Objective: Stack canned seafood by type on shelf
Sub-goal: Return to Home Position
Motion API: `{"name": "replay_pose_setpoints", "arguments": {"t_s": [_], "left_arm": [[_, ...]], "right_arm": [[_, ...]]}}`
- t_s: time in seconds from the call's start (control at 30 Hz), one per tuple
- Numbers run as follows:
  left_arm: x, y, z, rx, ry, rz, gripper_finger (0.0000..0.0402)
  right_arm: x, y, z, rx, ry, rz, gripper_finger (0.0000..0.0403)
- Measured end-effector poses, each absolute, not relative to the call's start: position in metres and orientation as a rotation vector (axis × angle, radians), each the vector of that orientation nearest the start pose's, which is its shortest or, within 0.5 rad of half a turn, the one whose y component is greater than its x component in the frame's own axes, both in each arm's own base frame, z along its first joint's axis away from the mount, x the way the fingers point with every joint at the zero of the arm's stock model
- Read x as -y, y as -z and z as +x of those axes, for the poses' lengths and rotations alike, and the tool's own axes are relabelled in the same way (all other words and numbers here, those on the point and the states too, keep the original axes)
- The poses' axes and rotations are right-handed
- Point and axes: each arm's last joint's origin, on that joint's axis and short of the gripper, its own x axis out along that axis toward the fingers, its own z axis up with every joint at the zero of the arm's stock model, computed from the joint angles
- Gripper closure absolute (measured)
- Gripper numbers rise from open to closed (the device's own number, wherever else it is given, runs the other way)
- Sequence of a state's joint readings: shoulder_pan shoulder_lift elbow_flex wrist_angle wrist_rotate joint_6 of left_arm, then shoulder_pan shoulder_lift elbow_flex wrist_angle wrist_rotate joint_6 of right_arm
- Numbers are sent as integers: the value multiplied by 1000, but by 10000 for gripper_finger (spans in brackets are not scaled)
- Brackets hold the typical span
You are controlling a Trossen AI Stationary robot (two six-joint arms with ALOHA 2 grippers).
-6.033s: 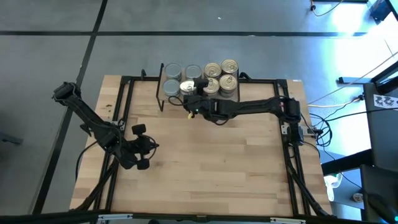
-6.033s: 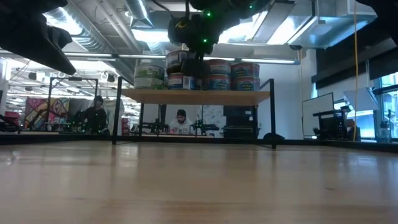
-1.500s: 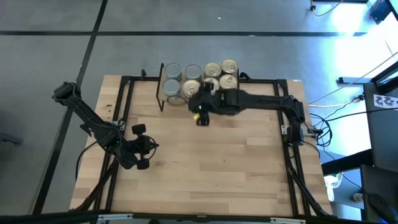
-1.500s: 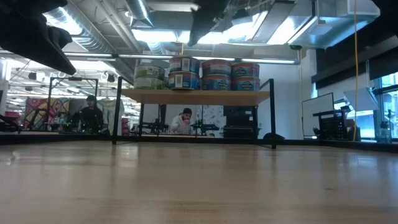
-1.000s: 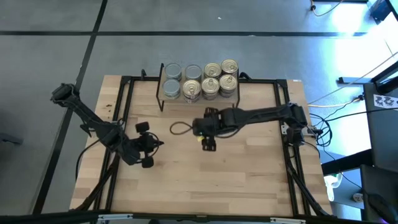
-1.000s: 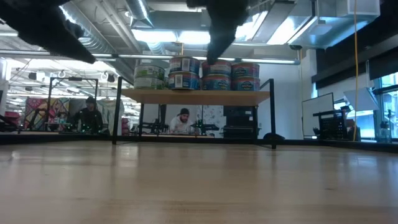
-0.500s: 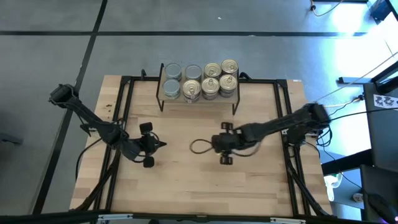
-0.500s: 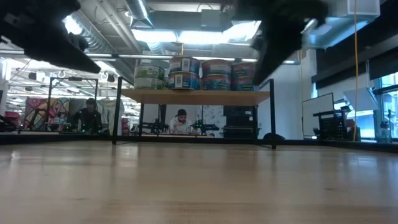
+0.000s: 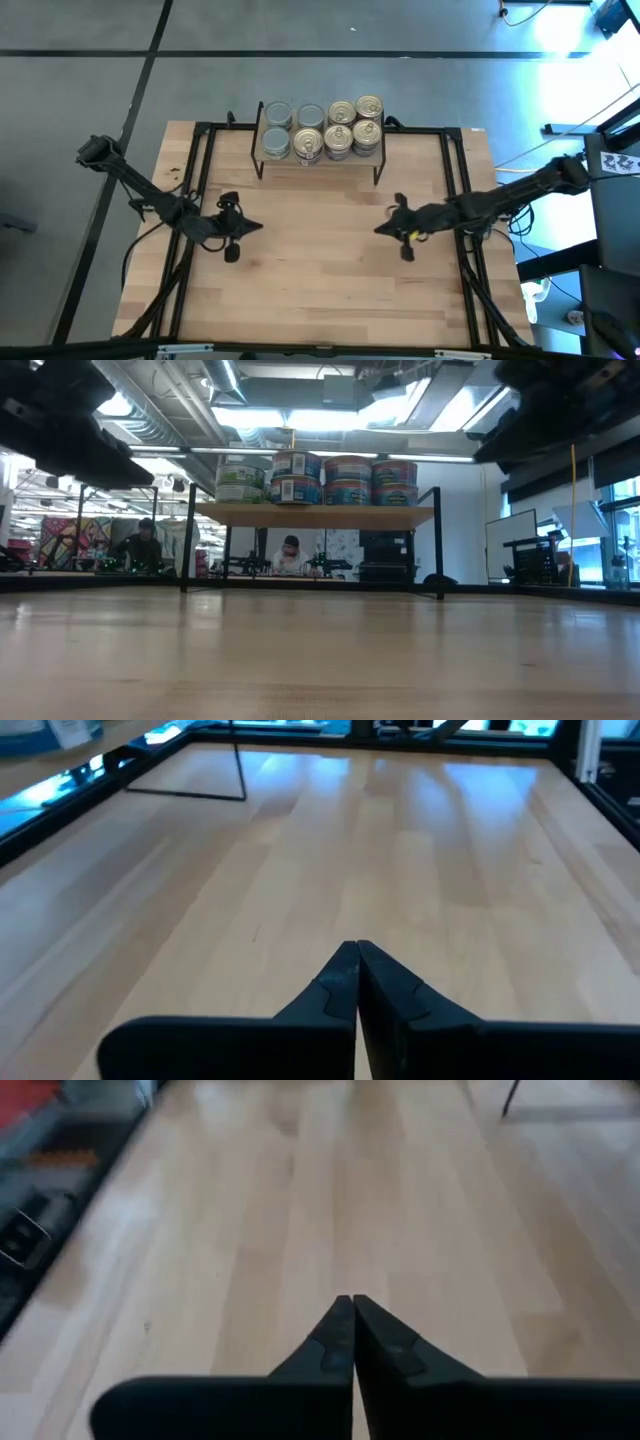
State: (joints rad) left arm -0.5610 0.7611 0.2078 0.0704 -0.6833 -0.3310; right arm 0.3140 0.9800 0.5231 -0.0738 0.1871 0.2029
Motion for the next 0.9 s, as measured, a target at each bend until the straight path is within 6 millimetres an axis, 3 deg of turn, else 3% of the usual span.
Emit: {"name": "replay_pose_setpoints", "arguments": {"t_s": [0.4,0.9], "left_arm": [[59,-160,131,-371,-268,-110,399],[56,-145,120,-169,-93,-226,400]], "right_arm": [[-39,-194,134,-210,-143,104,399],[-31,-176,101,-14,-263,148,399]]}}
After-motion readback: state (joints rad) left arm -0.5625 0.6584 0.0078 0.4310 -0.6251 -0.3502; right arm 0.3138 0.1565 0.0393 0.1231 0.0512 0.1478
